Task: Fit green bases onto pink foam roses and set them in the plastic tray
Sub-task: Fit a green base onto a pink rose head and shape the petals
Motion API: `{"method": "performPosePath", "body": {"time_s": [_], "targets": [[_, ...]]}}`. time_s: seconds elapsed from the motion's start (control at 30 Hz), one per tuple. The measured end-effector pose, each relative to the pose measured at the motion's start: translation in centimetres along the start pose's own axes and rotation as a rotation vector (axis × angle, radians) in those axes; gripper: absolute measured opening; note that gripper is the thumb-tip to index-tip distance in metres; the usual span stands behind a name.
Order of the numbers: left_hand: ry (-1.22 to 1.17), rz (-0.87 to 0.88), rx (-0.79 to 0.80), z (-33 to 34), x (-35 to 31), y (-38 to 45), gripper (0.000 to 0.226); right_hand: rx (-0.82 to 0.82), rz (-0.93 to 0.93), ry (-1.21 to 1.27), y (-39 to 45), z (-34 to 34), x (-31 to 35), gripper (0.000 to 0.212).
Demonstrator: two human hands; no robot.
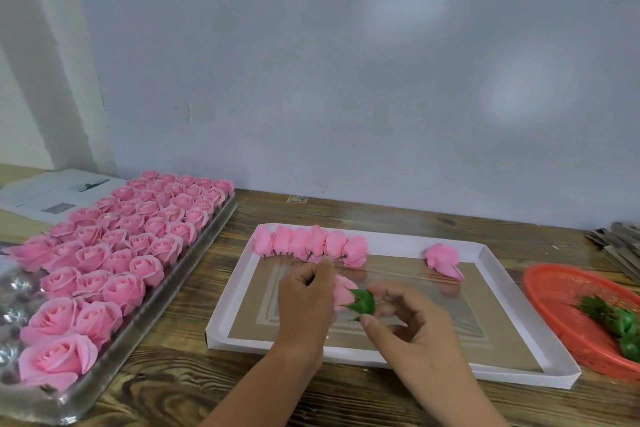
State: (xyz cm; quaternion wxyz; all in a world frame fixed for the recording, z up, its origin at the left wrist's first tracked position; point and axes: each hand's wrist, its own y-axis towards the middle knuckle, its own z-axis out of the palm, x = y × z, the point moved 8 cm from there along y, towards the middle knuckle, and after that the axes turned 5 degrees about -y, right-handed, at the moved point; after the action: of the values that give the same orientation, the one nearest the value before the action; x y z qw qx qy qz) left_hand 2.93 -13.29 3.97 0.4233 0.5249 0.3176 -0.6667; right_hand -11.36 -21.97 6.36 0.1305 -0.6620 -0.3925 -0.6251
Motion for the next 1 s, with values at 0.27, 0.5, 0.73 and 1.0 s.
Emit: {"method": "performPosePath", "body": {"time_s": [0.27, 0.5, 0.73, 1.0], "targets": [[-0.029, -0.044, 0.077, 0.8, 0.1, -0.6, 0.055, -0.045, -0.02, 0.011, 0.1, 0.0, -0.6, 0.039], [-0.074, -0.123, 0.118, 1.0, 0.6, -0.7, 0.056, -0.046, -0.054, -0.005, 0.0, 0.3, -0.1, 0.045], [-0.074, -0.189, 0.159, 1.3, 1.2, -0.9, 0.054, -0.075, -0.072, -0.096, -0.1, -0.1, 0.7, 0.06], [-0.025, -0.011, 0.145, 1.5, -0.1, -1.2, 0.056, -0.054, 0.028, -0.116, -0.2, 0.2, -0.1, 0.03]]}}
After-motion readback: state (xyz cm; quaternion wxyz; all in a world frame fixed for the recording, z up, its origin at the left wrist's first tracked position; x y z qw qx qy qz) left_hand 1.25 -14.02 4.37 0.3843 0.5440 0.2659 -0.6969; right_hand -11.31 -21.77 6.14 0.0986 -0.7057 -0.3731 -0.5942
